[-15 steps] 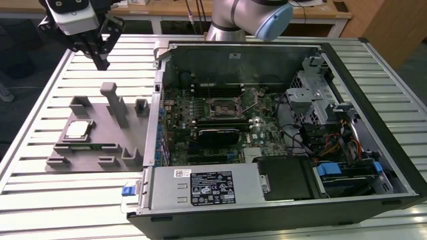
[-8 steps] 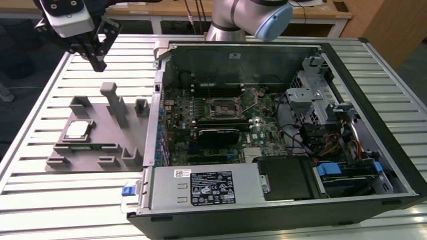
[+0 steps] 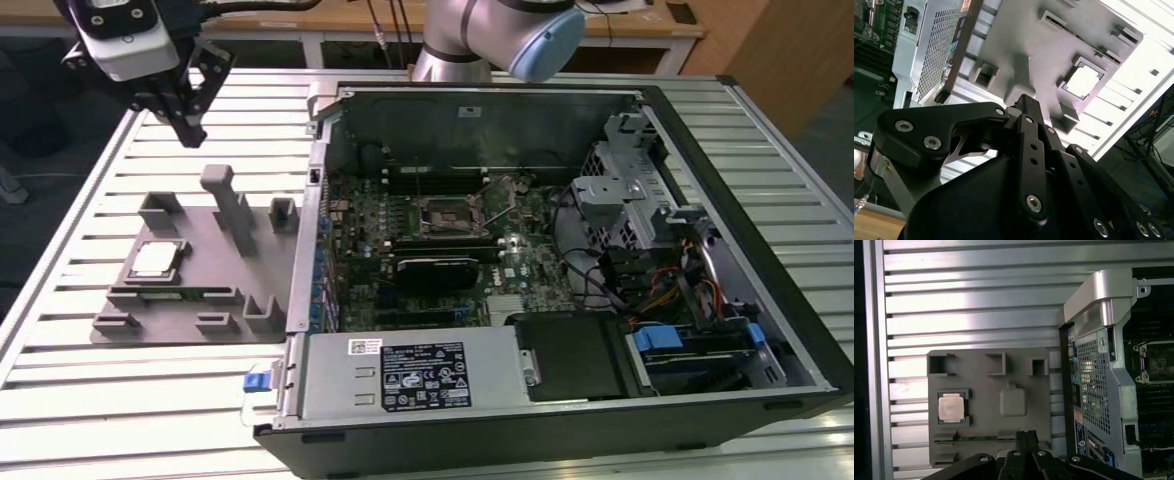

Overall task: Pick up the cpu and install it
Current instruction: 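Reach for the cpu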

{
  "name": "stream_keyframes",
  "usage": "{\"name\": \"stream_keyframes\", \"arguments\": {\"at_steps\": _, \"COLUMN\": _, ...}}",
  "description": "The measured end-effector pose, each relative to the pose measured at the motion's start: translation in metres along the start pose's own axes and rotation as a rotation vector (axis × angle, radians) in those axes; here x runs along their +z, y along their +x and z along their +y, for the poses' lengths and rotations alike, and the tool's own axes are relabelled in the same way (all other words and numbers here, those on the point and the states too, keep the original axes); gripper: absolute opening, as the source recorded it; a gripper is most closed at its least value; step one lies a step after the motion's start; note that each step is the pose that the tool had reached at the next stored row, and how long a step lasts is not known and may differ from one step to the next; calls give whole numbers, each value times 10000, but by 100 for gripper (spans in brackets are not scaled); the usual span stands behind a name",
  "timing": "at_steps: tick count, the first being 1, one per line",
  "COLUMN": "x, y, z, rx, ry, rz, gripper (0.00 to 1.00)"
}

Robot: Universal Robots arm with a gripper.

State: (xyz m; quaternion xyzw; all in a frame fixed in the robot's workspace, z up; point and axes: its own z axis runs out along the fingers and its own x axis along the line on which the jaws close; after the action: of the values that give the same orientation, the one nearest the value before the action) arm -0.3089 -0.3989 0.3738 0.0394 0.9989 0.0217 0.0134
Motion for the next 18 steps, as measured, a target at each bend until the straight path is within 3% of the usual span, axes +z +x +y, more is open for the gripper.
{"name": "stream_keyframes", "arguments": {"at_steps": 18, "x": 90, "y": 160, "z": -17, "rx": 0, "ry": 1, "rz": 1, "gripper": 11}}
